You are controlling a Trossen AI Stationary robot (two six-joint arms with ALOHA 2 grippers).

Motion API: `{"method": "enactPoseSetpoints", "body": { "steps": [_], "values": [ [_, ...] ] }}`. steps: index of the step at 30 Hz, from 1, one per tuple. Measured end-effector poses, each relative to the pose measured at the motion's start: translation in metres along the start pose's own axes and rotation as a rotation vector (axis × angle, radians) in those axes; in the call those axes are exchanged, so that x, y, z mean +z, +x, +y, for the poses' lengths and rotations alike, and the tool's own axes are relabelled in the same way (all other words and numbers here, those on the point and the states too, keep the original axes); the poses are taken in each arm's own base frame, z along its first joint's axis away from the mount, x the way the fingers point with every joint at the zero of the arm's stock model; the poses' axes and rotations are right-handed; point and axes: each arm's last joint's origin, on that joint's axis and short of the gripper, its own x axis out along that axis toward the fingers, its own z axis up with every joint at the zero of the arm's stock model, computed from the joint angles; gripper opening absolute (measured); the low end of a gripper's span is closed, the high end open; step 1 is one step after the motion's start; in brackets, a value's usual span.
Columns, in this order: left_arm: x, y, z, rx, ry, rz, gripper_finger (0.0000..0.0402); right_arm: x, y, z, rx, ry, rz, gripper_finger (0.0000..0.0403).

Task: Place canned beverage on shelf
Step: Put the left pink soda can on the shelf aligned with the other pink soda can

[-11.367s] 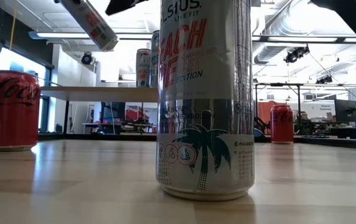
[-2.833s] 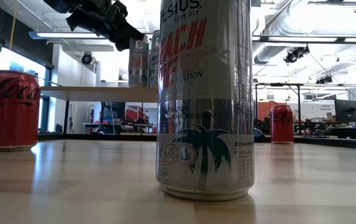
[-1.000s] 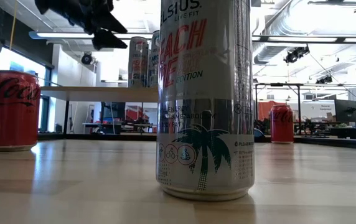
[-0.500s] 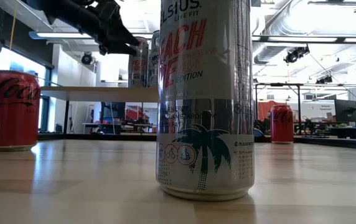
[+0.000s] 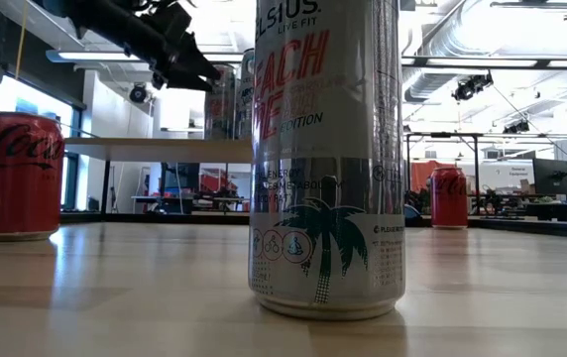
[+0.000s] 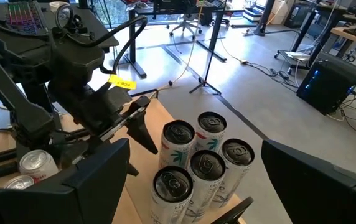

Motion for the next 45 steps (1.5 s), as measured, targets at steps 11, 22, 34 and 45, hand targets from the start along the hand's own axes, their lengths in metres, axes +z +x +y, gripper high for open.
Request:
{"method": "enactPoseSetpoints", "body": {
  "steps": [11,22,34,45],
  "values": [
    [0.009,-0.021,0.026,0.035,0.093,0.08,0.0252,0.0,0.0,0.0,0.006,-0.009,0.003,0.0349],
    [0.004,-0.01,0.065,-0.124,0.047,0.053,0.0286,0.0,0.0,0.0,0.012,-0.018,0.003,0.0349],
    [0.001,0.006,0.063,-0.157,0.091,0.066,0.0304,0.0,0.0,0.001,0.026,0.021,0.004,0.0349],
    [0.002,0.006,0.062,-0.13,0.11,0.062,0.0304,0.0,0.0,0.0,0.025,0.026,0.004,0.0349]
  ]
}}
